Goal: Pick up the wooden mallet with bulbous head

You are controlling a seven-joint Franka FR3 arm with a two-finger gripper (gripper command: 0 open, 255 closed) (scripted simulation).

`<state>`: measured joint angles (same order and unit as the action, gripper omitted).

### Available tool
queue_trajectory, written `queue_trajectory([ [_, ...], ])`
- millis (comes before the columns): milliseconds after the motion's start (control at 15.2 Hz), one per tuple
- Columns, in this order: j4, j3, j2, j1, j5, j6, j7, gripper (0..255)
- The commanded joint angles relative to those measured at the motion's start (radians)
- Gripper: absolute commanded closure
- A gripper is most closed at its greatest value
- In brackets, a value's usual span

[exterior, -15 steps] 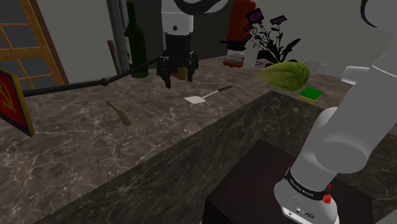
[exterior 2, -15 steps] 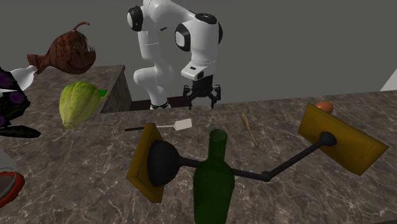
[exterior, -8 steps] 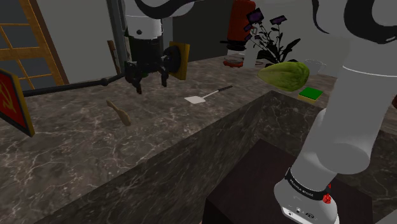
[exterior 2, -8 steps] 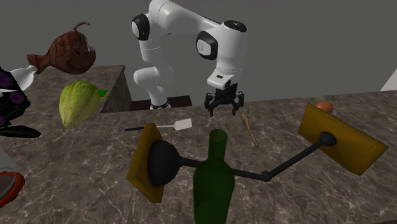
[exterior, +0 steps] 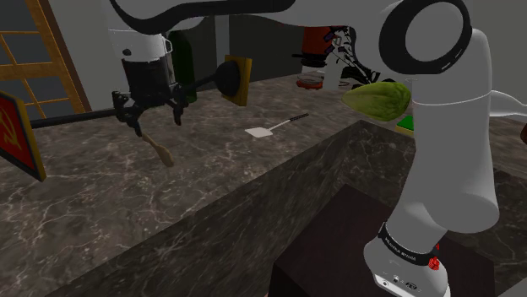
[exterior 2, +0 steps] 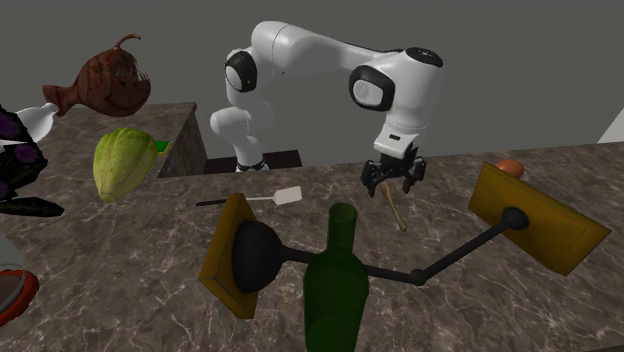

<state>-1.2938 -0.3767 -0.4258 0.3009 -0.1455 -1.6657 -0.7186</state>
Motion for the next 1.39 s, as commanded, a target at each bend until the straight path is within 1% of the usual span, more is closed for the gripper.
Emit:
queue_trajectory([
  [0,0.123,0.002,-0.089,0.035,-0.024,0.037,-0.013,0],
  [462,0.011,0.004,-0.079,0.022,-0.022,-0.064,-0.016,0],
  [594,0.003,0.004,-0.078,0.021,-0.022,-0.071,-0.016,0],
  [660,0.003,0.004,-0.078,0.02,-0.022,-0.071,-0.015,255],
  [1254,0.003,0.004,-0.079,0.021,-0.022,-0.071,-0.016,255],
  [1320,0.017,0.004,-0.079,0.023,-0.022,-0.058,-0.016,255],
])
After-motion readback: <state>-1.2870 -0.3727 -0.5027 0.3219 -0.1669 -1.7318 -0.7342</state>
